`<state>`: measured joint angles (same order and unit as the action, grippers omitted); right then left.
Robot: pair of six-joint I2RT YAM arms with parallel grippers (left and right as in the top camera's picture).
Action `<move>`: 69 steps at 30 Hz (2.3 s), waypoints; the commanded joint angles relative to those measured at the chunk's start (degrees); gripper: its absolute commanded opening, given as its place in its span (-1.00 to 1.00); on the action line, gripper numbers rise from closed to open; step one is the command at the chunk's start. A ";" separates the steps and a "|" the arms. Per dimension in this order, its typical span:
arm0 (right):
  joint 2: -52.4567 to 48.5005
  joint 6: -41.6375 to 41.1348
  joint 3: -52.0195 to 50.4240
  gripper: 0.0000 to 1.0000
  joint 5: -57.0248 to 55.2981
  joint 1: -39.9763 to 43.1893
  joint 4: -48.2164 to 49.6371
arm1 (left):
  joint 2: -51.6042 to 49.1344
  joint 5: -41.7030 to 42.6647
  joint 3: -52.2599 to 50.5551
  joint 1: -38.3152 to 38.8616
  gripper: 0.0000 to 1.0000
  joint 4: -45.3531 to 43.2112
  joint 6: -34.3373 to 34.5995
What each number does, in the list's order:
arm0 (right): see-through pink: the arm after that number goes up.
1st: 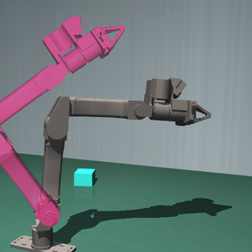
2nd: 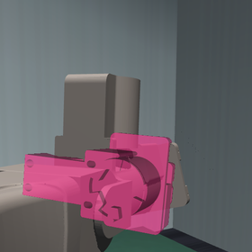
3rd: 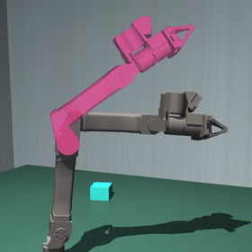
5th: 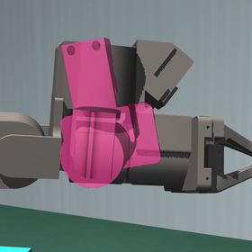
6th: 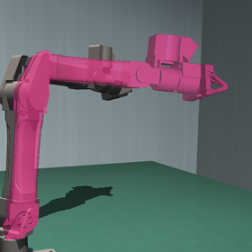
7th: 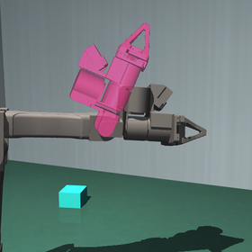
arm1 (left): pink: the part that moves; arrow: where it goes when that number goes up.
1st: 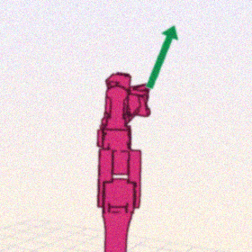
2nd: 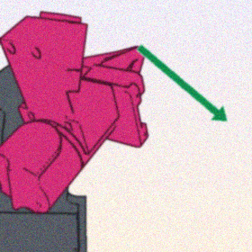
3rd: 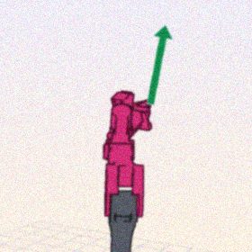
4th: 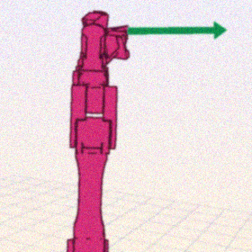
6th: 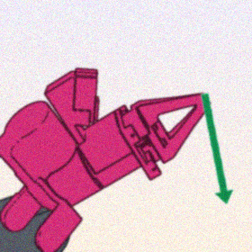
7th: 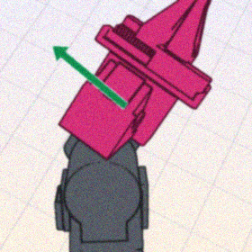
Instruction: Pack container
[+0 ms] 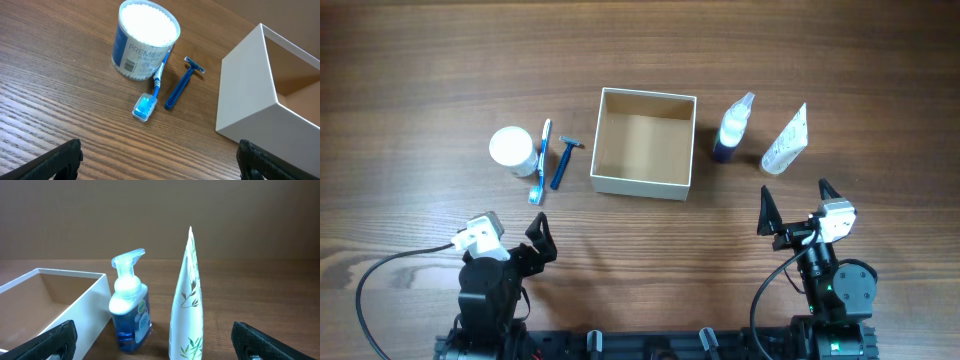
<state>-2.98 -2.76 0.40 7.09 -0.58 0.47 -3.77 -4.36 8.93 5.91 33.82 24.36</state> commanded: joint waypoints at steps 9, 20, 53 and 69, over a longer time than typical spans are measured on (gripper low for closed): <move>-0.09 -9.44 2.99 0.99 11.69 0.11 -1.90 | 0.50 0.70 -0.09 -0.42 1.00 -0.20 0.11; -17.18 -3.52 32.52 1.00 6.03 0.11 -26.12 | 0.50 0.70 -0.09 -0.42 0.99 -0.20 0.11; -84.19 -10.78 81.24 0.99 -7.06 -12.55 -53.44 | 0.48 0.70 -0.09 -0.42 0.99 -0.20 0.09; -91.91 -17.00 81.24 0.80 -8.83 -13.14 -49.68 | 0.46 0.70 -0.09 -0.42 0.99 -0.20 0.11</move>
<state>-93.08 -16.32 79.77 -0.25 -13.54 -48.99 -3.73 -4.36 8.93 5.91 33.82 24.36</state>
